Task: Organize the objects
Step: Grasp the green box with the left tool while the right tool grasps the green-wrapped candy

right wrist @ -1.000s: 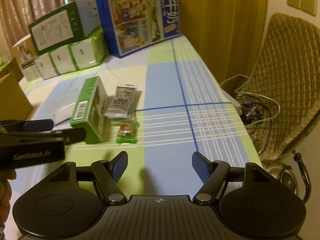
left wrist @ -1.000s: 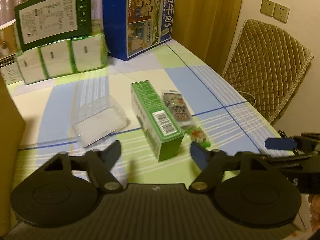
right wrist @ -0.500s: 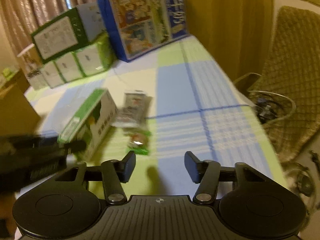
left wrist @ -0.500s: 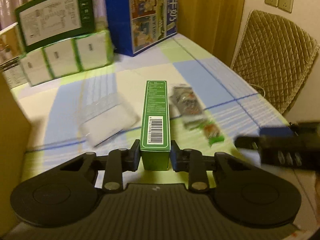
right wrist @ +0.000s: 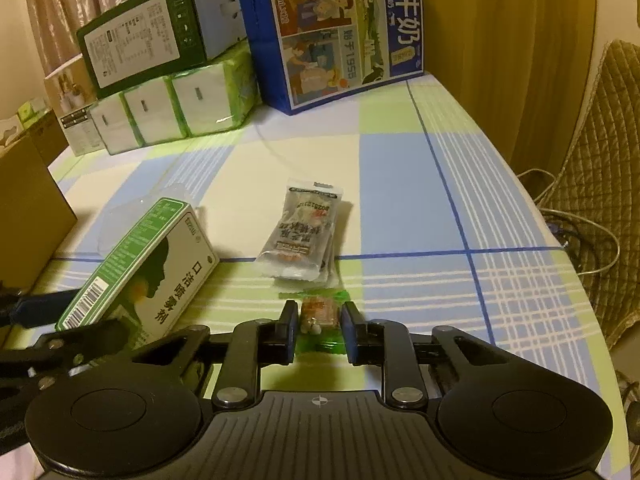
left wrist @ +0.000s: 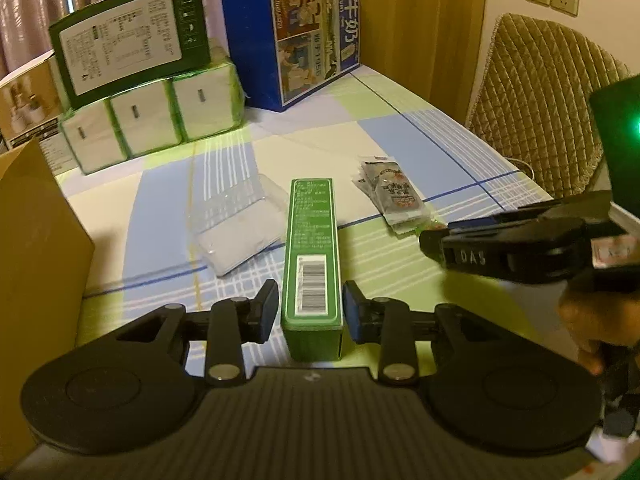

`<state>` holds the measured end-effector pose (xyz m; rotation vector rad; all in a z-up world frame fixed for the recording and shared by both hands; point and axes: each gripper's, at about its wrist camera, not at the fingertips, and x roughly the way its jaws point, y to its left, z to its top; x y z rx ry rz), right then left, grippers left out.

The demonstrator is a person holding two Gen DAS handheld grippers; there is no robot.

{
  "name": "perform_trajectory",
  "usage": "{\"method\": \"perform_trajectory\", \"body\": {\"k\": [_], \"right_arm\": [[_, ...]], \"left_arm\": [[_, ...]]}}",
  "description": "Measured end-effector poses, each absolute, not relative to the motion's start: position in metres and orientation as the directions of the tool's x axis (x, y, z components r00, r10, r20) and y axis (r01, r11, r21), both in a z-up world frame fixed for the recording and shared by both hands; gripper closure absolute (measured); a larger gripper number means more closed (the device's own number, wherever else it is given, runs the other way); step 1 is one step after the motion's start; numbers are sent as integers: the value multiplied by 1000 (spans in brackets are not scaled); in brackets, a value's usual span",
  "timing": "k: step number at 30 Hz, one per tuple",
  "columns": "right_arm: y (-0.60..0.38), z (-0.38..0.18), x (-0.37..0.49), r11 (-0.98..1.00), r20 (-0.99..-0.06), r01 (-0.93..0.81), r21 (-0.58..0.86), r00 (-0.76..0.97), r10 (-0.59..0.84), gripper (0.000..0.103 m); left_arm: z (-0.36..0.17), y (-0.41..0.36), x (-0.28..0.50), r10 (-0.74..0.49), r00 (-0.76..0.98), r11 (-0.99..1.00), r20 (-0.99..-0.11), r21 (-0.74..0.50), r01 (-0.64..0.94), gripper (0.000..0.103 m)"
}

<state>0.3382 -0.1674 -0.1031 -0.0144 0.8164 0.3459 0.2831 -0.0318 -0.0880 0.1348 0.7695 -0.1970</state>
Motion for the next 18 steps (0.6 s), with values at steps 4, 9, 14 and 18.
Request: {"method": "perform_trajectory", "body": {"k": [4,9,14,18], "right_arm": [[-167,-99,330,946,-734,-302,119,615,288,85],[-168,-89,305,941,-758,-303,148,577,305,85],[-169,-77,265,936,-759,-305,178,563,328,85],[-171,-72,229,934,-759,-301,193,557,336,85]], "left_arm": [[-92,-35,287,-125,678,967,-724,64,246,78],[-90,-32,263,-108,658,967,-745,74,242,78],[-85,-30,207,-91,630,966,-771,85,243,78],[-79,-26,168,-89,617,968,-782,77,237,70]]}}
